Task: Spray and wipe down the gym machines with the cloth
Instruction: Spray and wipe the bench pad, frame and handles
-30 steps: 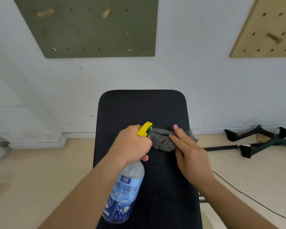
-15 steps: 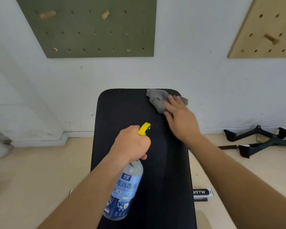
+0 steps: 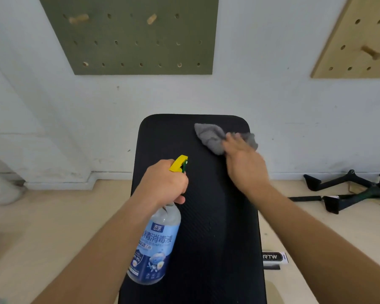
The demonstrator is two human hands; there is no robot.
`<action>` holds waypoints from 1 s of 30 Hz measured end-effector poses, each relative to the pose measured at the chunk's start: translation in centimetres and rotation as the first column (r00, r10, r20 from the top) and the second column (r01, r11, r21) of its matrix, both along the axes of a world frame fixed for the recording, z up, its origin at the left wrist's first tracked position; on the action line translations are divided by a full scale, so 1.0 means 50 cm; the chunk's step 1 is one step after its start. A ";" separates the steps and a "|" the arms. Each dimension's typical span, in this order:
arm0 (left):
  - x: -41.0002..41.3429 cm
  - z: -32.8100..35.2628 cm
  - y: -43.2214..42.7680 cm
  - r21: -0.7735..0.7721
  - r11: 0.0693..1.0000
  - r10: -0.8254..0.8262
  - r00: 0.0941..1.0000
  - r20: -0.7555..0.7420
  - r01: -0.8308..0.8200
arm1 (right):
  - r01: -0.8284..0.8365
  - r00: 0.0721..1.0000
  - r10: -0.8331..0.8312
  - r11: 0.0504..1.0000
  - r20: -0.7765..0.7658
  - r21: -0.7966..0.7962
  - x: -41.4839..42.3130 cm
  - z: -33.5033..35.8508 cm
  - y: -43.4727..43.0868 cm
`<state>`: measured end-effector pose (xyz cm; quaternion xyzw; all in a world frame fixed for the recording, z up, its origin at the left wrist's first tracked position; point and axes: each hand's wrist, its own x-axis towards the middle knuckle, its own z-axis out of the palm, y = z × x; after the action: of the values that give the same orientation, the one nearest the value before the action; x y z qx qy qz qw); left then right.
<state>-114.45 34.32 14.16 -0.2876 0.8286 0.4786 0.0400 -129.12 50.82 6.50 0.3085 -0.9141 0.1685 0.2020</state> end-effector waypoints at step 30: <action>0.119 -0.017 -0.143 0.087 0.985 0.149 0.988 0.034 -0.151 | -0.154 0.988 0.154 0.966 -0.015 -0.210 0.041 0.096 -0.143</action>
<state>-108.49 27.19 13.34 -0.3536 0.7817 0.5129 0.0282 -127.07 43.66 11.30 0.3552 -0.8646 0.2799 0.2191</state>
